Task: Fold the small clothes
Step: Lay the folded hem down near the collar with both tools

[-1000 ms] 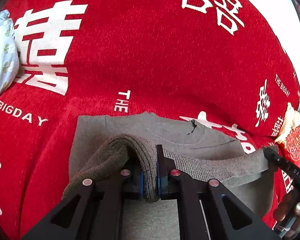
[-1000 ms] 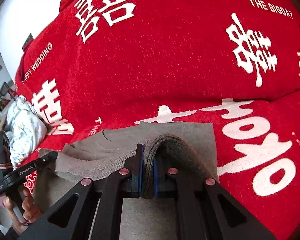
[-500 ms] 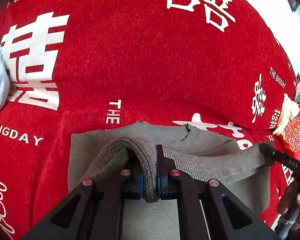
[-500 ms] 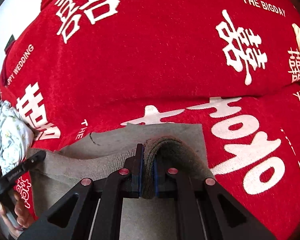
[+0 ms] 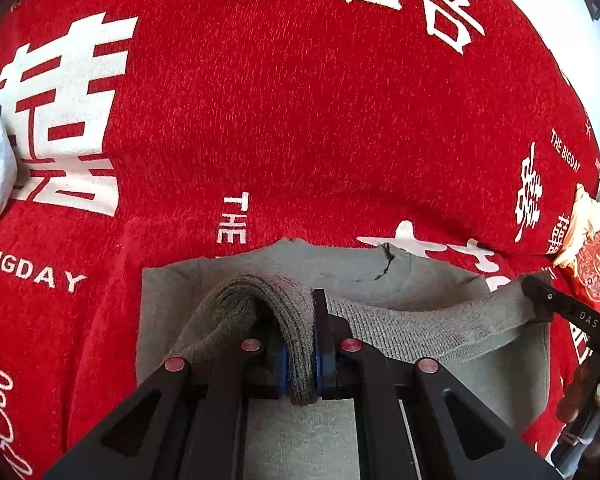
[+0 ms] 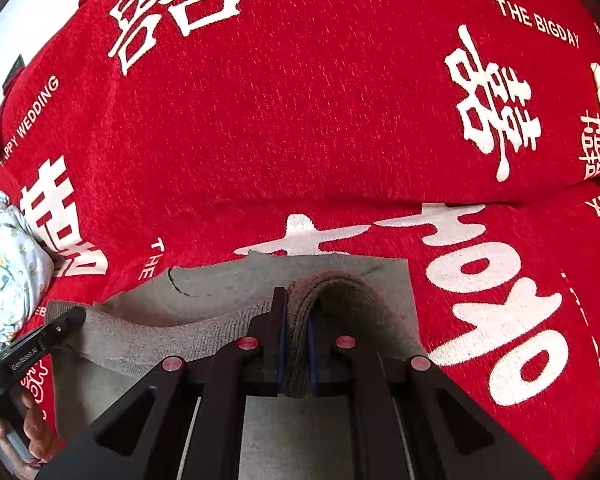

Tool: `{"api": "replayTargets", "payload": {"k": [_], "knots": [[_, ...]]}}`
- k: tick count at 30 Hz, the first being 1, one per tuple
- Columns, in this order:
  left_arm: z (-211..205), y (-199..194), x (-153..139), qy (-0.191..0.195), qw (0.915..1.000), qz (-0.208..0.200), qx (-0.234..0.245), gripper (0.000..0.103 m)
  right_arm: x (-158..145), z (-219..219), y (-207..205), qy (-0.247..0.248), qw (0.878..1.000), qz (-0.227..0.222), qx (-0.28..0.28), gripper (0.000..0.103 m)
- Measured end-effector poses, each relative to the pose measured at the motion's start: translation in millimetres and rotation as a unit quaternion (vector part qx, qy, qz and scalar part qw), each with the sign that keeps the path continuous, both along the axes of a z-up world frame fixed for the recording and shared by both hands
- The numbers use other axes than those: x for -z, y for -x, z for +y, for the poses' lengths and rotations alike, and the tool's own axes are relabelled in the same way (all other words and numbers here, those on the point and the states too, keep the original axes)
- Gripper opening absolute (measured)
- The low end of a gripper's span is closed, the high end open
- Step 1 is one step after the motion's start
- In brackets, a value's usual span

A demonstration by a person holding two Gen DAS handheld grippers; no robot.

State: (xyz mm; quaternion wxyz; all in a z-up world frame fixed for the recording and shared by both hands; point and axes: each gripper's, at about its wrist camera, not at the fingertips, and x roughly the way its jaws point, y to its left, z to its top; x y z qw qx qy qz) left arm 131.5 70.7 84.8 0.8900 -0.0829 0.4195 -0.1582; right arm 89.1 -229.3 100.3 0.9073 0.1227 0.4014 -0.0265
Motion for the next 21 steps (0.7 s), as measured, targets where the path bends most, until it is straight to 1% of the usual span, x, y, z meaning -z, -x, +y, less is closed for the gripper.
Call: {"api": "replayTargets", "payload": {"k": [9, 15, 19, 21], "knots": [[-2.1, -16.5, 2.0, 0.004, 0.9999, 0.011, -0.003, 0.01, 14.9, -5.0, -19.3, -0.008, 1.0, 0.014, 0.001, 0.009], [-12.8, -33.5, 8.5, -0.014, 0.9996, 0.023, -0.002, 0.01, 32.9, -14.2, -36.8, -0.024, 0.999, 0.03, 0.016, 0.009], [-17.5, -44.9, 19.4, -0.027, 0.9987, 0.042, -0.005, 0.01, 46.3, -21.6, -47.3, -0.041, 0.998, 0.041, 0.026, 0.009], [-17.5, -49.6, 24.3, -0.026, 0.9984, 0.049, -0.006, 0.01, 50.8, -22.5, -51.1, -0.043, 0.998, 0.045, 0.027, 0.009]]}}
